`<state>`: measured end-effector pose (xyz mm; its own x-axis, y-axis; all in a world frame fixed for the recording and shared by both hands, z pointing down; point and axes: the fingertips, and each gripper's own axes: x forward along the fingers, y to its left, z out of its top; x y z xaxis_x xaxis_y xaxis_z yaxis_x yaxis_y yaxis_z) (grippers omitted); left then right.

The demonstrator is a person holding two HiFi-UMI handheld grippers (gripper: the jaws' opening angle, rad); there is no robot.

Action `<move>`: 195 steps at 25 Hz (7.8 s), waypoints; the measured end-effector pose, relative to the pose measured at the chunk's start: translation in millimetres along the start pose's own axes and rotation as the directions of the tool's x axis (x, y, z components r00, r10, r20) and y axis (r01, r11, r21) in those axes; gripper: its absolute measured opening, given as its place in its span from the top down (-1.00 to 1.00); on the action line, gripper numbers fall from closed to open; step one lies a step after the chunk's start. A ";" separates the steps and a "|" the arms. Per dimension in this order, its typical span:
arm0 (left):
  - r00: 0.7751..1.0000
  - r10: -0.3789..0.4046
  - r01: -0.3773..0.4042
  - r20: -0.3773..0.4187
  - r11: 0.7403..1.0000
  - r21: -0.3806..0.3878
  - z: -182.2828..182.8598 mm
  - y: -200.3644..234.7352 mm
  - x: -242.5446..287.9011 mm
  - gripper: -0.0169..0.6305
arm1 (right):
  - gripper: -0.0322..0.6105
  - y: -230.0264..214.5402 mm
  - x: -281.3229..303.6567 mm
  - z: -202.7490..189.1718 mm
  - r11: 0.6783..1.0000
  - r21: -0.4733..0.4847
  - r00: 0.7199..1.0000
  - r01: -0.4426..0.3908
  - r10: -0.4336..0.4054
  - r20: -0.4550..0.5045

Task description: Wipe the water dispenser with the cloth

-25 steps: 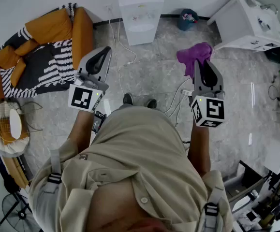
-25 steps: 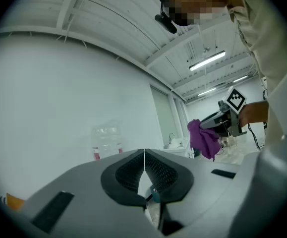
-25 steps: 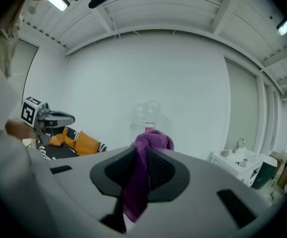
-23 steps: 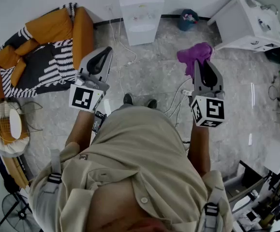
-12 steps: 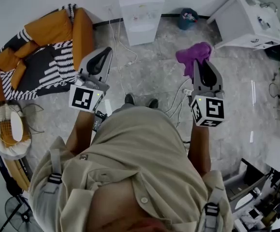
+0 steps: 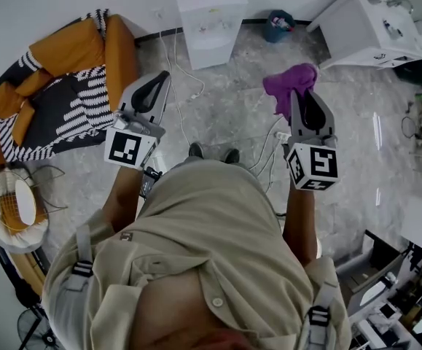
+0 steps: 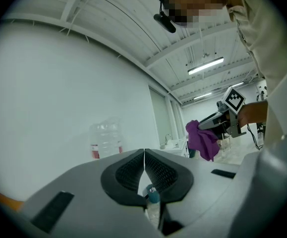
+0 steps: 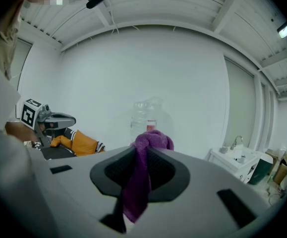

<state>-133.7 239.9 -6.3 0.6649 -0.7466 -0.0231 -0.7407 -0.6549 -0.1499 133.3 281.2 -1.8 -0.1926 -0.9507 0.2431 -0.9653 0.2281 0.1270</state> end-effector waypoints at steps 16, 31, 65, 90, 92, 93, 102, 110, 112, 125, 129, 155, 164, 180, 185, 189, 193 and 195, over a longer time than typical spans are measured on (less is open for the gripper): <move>0.998 -0.030 0.028 -0.053 0.999 -0.039 -34.6 60.7 9.0 0.88 | 0.66 28.9 48.3 29.7 1.000 -0.004 1.000 0.021 -0.021 0.011; 0.983 0.138 -0.140 -0.123 0.990 -0.004 -39.9 71.7 62.6 0.88 | 0.65 -26.8 147.4 32.6 0.989 0.013 0.987 -0.150 0.149 0.058; 0.901 0.361 -0.353 -0.242 0.933 0.074 -52.2 59.6 179.1 0.88 | 0.65 -107.3 306.0 -1.2 0.900 0.037 0.901 -0.434 0.433 0.040; 0.927 0.228 -0.222 -0.297 0.974 0.055 -152.8 167.9 219.4 0.88 | 0.65 -23.5 432.8 -80.2 0.940 -0.028 0.940 -0.340 0.338 -0.047; 0.919 0.232 -0.222 -0.320 0.973 0.068 -175.3 176.5 221.9 0.88 | 0.65 -6.3 453.9 -98.8 0.936 -0.042 0.936 -0.350 0.348 -0.048; 0.915 0.233 -0.221 -0.330 0.973 0.072 -188.2 180.3 223.0 0.88 | 0.65 3.4 464.9 -108.5 0.934 -0.048 0.935 -0.354 0.352 -0.047; 0.892 0.247 -0.233 -0.380 0.969 0.083 -295.8 187.1 231.6 0.88 | 0.65 97.6 538.6 -201.6 0.907 -0.098 0.912 -0.410 0.406 -0.063; 0.895 0.292 -0.302 -0.337 0.953 0.025 -341.6 187.9 244.7 0.88 | 0.65 144.0 566.7 -242.8 0.863 -0.227 0.891 -0.452 0.449 -0.067; 0.895 0.310 -0.329 -0.322 0.944 -0.005 -346.3 187.7 250.3 0.88 | 0.65 123.6 570.8 -249.7 0.875 -0.232 0.905 -0.424 0.422 -0.061; 0.914 0.253 -0.281 -0.318 0.959 -0.045 -368.9 149.9 287.2 0.88 | 0.65 -50.8 576.2 -302.7 0.994 -0.061 0.992 -0.096 0.090 -0.093; 0.911 0.255 -0.284 -0.324 0.958 -0.046 -370.9 150.0 283.5 0.88 | 0.65 -15.8 577.5 -288.3 0.987 -0.048 0.987 -0.150 0.147 -0.063; 0.879 0.324 -0.371 -0.351 0.926 -0.073 -403.7 199.8 207.0 0.88 | 0.65 32.3 576.4 -320.3 0.997 0.019 0.989 -0.078 0.080 -0.123; 0.894 0.271 -0.314 -0.357 0.947 -0.066 -402.8 180.3 235.2 0.88 | 0.65 -88.8 575.9 -299.2 0.995 0.085 0.998 0.055 -0.055 -0.008; 0.883 0.230 -0.233 -0.410 0.972 0.043 -421.1 135.8 304.6 0.88 | 0.65 -109.2 637.8 -466.3 0.936 0.352 0.982 -0.026 0.090 -0.165; 0.880 0.227 -0.228 -0.417 0.972 0.047 -447.5 116.6 332.7 0.88 | 0.65 -94.7 652.4 -544.0 0.910 0.409 0.952 -0.070 0.183 -0.244; 0.877 0.209 -0.207 -0.433 0.977 0.051 -465.1 104.4 348.9 0.88 | 0.65 -82.3 649.9 -570.4 0.884 0.457 0.940 -0.098 0.234 -0.250; 0.869 0.213 -0.205 -0.446 0.977 0.067 -474.9 104.3 357.5 0.88 | 0.66 -89.2 643.4 -534.6 0.869 0.482 0.970 -0.110 0.199 -0.138; 0.867 0.219 -0.208 -0.448 0.975 0.075 -476.4 106.0 360.6 0.88 | 0.66 -94.1 636.3 -502.1 0.872 0.472 0.983 -0.127 0.173 -0.057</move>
<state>-18.5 -154.4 440.4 0.3710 -0.8428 0.3898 -0.8532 -0.4751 -0.2152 190.0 -239.6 623.7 -0.3467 -0.8833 0.3155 -0.9010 0.2201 -0.3740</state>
